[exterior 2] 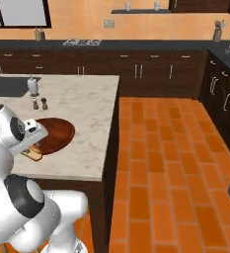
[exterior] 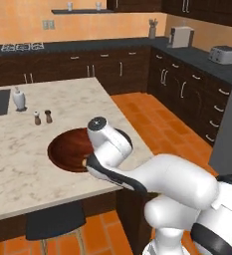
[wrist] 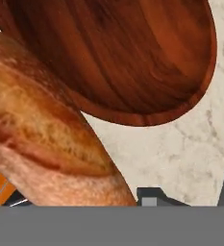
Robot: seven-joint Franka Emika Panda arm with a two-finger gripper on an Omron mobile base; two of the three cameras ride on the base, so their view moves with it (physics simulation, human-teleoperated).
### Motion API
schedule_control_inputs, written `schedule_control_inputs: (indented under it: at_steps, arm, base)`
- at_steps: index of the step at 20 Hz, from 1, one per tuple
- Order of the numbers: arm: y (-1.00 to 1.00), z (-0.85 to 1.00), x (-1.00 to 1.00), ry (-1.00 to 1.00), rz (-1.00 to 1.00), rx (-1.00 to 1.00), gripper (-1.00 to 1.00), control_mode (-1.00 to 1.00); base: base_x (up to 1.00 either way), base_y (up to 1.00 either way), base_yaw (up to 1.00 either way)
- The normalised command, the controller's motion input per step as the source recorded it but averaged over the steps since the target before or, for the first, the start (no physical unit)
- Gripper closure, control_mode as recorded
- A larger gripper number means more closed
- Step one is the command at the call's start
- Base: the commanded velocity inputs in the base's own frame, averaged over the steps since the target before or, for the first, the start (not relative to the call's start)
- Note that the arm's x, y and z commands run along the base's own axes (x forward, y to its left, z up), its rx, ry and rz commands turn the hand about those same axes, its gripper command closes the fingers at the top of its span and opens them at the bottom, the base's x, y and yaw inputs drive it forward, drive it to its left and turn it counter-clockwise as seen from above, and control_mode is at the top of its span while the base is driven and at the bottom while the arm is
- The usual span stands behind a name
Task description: Place one bun and one sausage from the bowl on each plate.
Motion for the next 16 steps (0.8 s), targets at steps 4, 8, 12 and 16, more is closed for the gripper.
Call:
schedule_control_inputs:
  at_steps: [4,8,12,16]
  arm:
    - [0.00,0.00,0.00,0.00,0.00,0.00,1.00,1.00]
    - [0.00,0.00,0.00,0.00,0.00,0.00,1.00,1.00]
    - [0.00,0.00,0.00,0.00,0.00,0.00,1.00,1.00]
    - [0.00,0.00,0.00,0.00,0.00,0.00,1.00,1.00]
  base:
    - [-0.67,1.00,-0.21]
    - [-0.04,1.00,-0.21]
    - [0.00,1.00,-0.22]
    - [0.00,1.00,-0.22]
